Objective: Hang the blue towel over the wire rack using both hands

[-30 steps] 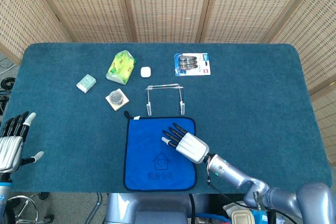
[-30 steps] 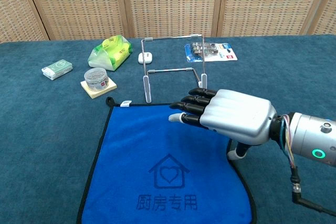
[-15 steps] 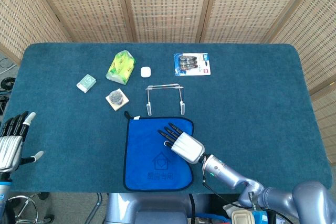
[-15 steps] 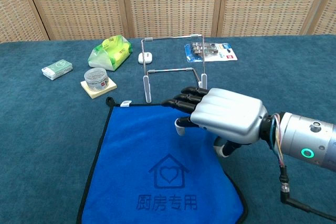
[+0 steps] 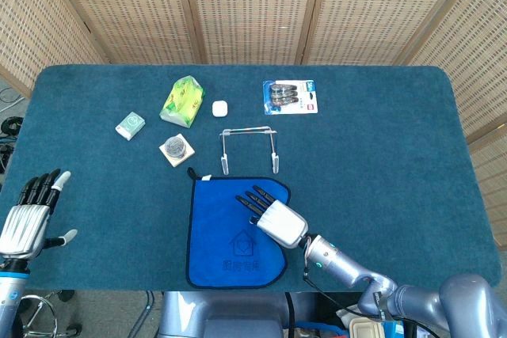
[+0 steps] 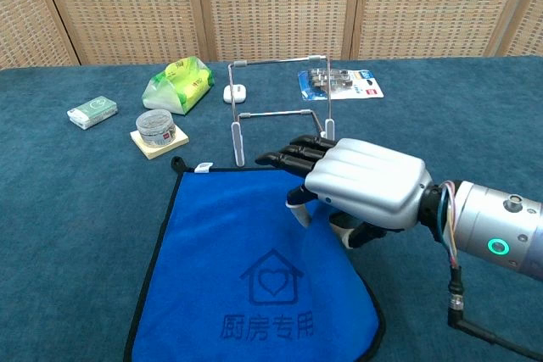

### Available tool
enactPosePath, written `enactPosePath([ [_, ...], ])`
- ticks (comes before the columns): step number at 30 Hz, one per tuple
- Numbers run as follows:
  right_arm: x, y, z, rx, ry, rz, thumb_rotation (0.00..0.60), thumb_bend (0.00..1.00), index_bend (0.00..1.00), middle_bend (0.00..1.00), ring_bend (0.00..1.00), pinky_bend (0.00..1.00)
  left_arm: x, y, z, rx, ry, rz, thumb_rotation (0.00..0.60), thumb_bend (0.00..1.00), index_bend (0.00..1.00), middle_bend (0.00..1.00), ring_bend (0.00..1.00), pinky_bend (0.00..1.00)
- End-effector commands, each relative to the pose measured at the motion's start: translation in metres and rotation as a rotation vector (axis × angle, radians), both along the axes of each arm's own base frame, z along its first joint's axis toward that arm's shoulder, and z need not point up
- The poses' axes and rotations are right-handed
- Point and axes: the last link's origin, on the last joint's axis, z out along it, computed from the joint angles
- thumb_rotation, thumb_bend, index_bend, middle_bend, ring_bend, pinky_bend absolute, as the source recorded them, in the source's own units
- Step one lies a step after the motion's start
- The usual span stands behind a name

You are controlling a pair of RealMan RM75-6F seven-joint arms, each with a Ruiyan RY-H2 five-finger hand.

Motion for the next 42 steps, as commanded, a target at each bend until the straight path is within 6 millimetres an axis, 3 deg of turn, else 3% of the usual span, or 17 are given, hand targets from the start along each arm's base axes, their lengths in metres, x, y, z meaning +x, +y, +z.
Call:
enactPosePath([
  [1,0.0,-0.001,0.001,-0.002,-0.002,0.0,0.6,0.54,0.58,0.0,0.0,0.0,0.009,0.01,-0.013,-0.054,0.001,-0.077,0.6,0.1,0.0,0.0,0.0,0.03],
  [14,-0.004,-0.002,0.013,-0.003,-0.028,-0.029,0.6,0.54,0.6,0.0,0.0,0.0,0.05,0.049,-0.069,-0.225,0.055,-0.498,0.6,0.12,0.02,0.0,0.0,0.05],
  [20,-0.009,-0.002,0.017,-0.001,-0.027,-0.035,0.6,0.54,0.6,0.0,0.0,0.0,0.074,0.062,-0.113,-0.289,0.089,-0.745,0.6,0.12,0.06,0.0,0.0,0.05],
  [32,-0.014,-0.002,0.019,-0.001,-0.019,-0.038,0.6,0.54,0.6,0.0,0.0,0.0,0.079,0.067,-0.149,-0.389,0.136,-0.784,0.6,0.14,0.09,0.0,0.0,0.05],
  [42,-0.017,-0.001,0.017,0.001,-0.004,-0.045,0.6,0.54,0.6,0.0,0.0,0.0,0.076,0.073,-0.164,-0.394,0.163,-0.777,0.6,0.15,0.13,0.0,0.0,0.06],
])
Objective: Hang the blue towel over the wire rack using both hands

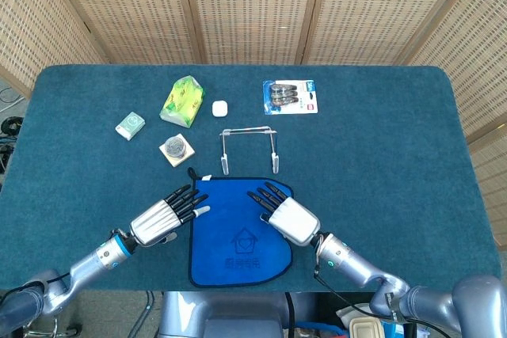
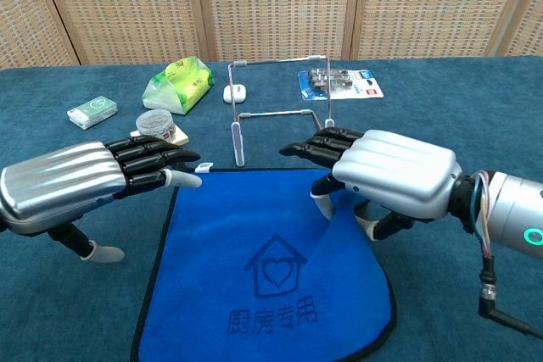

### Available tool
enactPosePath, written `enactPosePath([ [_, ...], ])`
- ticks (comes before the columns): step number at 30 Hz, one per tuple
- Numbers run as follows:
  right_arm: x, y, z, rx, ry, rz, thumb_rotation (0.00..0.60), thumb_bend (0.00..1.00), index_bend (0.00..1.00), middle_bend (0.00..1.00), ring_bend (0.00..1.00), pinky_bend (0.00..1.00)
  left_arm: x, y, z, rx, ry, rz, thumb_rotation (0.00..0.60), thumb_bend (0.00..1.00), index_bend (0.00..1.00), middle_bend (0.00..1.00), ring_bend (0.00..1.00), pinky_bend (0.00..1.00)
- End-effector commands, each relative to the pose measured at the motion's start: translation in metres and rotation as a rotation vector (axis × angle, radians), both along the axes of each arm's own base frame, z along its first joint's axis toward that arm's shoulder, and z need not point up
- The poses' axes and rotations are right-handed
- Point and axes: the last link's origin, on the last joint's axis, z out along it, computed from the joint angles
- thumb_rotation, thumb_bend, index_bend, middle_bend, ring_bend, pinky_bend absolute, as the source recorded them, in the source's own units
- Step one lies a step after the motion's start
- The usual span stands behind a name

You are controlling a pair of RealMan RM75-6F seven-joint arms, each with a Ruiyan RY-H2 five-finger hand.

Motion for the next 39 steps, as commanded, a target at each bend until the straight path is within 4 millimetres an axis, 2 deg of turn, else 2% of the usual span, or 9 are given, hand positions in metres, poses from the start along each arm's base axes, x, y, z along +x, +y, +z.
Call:
enactPosePath([
  [1,-0.001,0.0,-0.001,0.001,0.003,-0.003,0.6,0.54,0.6,0.0,0.0,0.0,0.003,0.0,-0.005,-0.007,-0.009,-0.002,0.6,0.15,0.13,0.0,0.0,0.06],
  [29,-0.009,-0.002,0.003,-0.005,-0.013,-0.044,0.6,0.55,0.61,0.0,0.0,0.0,0.022,0.013,-0.03,-0.011,0.002,-0.004,0.6,0.17,0.17,0.0,0.0,0.06],
  [39,-0.012,-0.003,0.004,-0.002,-0.017,-0.057,0.6,0.56,0.61,0.0,0.0,0.0,0.022,0.013,-0.035,-0.006,-0.017,0.007,0.6,0.23,0.27,0.0,0.0,0.06],
])
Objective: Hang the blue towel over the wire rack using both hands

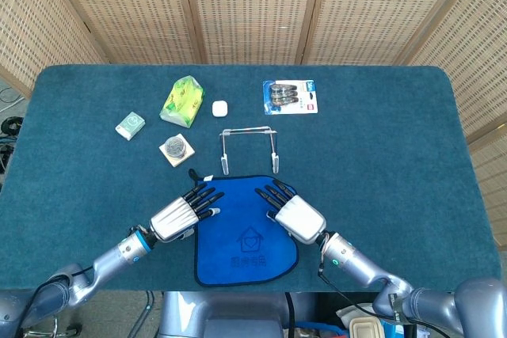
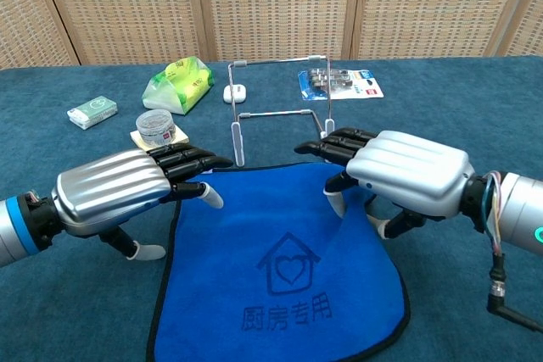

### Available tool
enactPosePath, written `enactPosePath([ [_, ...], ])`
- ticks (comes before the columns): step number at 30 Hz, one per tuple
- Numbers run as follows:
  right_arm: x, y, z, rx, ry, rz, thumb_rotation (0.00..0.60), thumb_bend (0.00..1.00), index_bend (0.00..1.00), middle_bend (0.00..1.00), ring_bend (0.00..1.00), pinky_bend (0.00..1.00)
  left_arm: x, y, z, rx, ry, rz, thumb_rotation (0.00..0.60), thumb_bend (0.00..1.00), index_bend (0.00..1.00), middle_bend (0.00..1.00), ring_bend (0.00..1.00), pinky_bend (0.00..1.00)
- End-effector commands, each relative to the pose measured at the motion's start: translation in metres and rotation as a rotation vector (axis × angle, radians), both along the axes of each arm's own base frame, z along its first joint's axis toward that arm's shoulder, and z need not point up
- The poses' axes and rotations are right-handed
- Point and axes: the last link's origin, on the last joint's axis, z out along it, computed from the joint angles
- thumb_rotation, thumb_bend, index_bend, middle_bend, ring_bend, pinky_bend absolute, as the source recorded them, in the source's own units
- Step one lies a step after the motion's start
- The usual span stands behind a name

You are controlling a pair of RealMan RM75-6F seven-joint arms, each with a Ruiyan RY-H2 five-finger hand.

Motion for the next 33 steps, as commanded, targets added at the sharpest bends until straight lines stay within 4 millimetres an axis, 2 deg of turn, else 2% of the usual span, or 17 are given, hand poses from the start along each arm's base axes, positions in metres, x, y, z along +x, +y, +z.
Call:
enactPosePath([
  [1,0.0,0.0,0.0,0.001,-0.002,-0.003,0.6,0.56,0.61,0.0,0.0,0.0,0.0,0.0,-0.001,0.003,-0.012,0.007,0.6,0.24,0.27,0.0,0.0,0.06],
  [12,-0.001,0.0,0.001,-0.004,-0.008,-0.013,0.6,0.56,0.61,0.0,0.0,0.0,0.001,0.001,-0.006,0.008,-0.044,0.029,0.6,0.27,0.3,0.0,0.0,0.07],
  [20,-0.005,0.0,0.001,-0.004,-0.008,-0.032,0.6,0.56,0.61,0.0,0.0,0.0,0.0,-0.001,-0.013,0.01,-0.05,0.035,0.6,0.32,0.38,0.0,0.0,0.07],
  [29,-0.008,0.0,0.004,-0.015,-0.001,-0.034,0.6,0.57,0.61,0.0,0.0,0.0,0.001,-0.003,-0.019,0.009,-0.079,0.053,0.6,0.34,0.42,0.0,0.0,0.07],
  [33,-0.011,0.0,0.003,-0.015,0.008,-0.04,0.6,0.57,0.61,0.0,0.0,0.0,0.003,-0.003,-0.02,0.02,-0.096,0.056,0.6,0.35,0.49,0.0,0.0,0.07],
])
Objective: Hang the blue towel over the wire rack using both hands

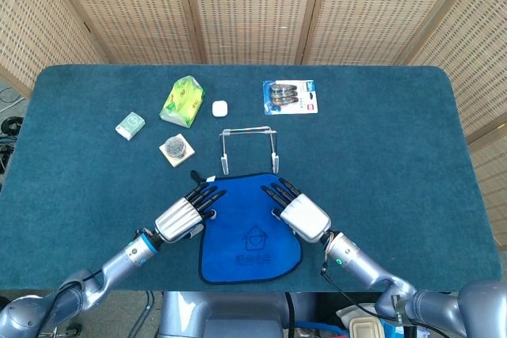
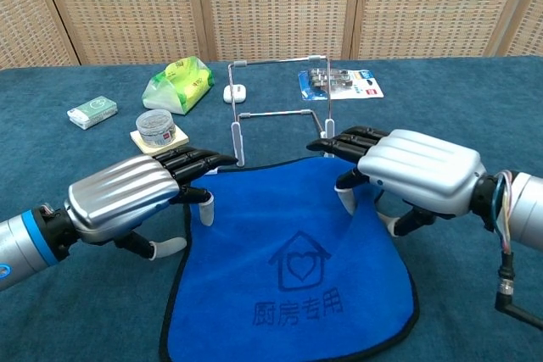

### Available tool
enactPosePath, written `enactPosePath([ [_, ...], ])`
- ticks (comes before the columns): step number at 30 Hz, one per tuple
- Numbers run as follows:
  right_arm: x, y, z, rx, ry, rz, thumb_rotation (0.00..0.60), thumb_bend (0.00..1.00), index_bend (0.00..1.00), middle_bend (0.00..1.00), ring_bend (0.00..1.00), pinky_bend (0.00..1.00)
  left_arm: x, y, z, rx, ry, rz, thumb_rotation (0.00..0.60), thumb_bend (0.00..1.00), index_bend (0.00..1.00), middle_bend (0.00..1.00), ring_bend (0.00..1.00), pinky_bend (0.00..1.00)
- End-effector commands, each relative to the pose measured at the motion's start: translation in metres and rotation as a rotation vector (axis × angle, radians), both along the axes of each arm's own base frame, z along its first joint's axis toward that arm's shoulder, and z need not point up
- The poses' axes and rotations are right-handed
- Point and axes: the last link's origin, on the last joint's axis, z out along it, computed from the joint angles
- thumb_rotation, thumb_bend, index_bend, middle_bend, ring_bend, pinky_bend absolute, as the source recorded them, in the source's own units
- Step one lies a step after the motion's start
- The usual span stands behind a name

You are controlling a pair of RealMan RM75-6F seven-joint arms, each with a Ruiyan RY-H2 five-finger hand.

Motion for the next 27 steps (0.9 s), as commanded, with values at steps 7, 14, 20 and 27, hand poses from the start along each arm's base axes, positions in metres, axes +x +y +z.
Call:
enactPosePath([
  [7,-0.004,0.001,-0.001,0.0,0.006,-0.01,0.6,0.57,0.61,0.0,0.0,0.0,0.004,-0.001,0.0,0.026,-0.025,-0.009,0.6,0.35,0.63,0.0,0.0,0.07],
  [14,-0.003,-0.001,0.004,-0.007,-0.012,-0.016,0.6,0.57,0.61,0.0,0.0,0.0,0.004,-0.001,0.001,0.035,-0.024,-0.009,0.6,0.37,0.72,0.0,0.0,0.07],
  [20,0.006,-0.003,0.017,-0.031,-0.04,0.004,0.6,0.57,0.61,0.0,0.0,0.0,0.008,0.005,0.011,0.068,-0.08,0.019,0.6,0.38,0.75,0.0,0.0,0.07],
  [27,0.026,-0.008,0.038,-0.071,-0.097,0.031,0.6,0.57,0.61,0.0,0.0,0.0,0.018,0.016,0.03,0.115,-0.175,0.05,0.6,0.38,0.76,0.0,0.0,0.07],
])
